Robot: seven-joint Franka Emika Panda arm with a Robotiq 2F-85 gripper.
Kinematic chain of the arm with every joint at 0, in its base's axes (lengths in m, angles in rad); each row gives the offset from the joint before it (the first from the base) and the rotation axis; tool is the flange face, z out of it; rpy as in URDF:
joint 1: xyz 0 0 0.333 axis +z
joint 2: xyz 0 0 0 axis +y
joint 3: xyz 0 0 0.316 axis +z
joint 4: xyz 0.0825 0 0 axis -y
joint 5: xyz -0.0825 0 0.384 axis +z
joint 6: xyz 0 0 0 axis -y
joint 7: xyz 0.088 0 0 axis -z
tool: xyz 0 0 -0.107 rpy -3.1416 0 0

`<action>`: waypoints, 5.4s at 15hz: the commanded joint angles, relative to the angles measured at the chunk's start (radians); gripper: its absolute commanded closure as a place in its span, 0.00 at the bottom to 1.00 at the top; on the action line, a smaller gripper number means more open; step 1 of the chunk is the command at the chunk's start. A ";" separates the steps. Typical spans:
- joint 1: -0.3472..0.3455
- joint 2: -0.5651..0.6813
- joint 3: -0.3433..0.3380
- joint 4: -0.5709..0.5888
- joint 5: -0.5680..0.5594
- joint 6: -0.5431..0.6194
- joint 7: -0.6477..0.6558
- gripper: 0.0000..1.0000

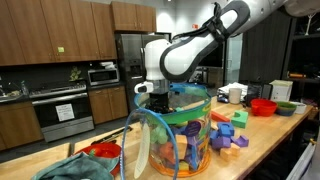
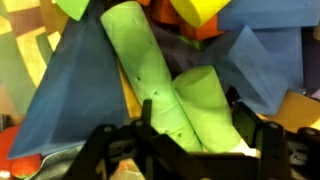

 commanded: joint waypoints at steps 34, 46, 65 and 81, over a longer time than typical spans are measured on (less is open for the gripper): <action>-0.002 0.003 0.013 0.024 -0.004 -0.075 0.016 0.00; 0.005 0.008 0.018 0.026 -0.005 -0.072 0.026 0.00; 0.009 -0.020 0.007 0.023 -0.161 -0.119 0.094 0.94; 0.011 0.000 0.010 0.044 -0.169 -0.160 0.095 0.18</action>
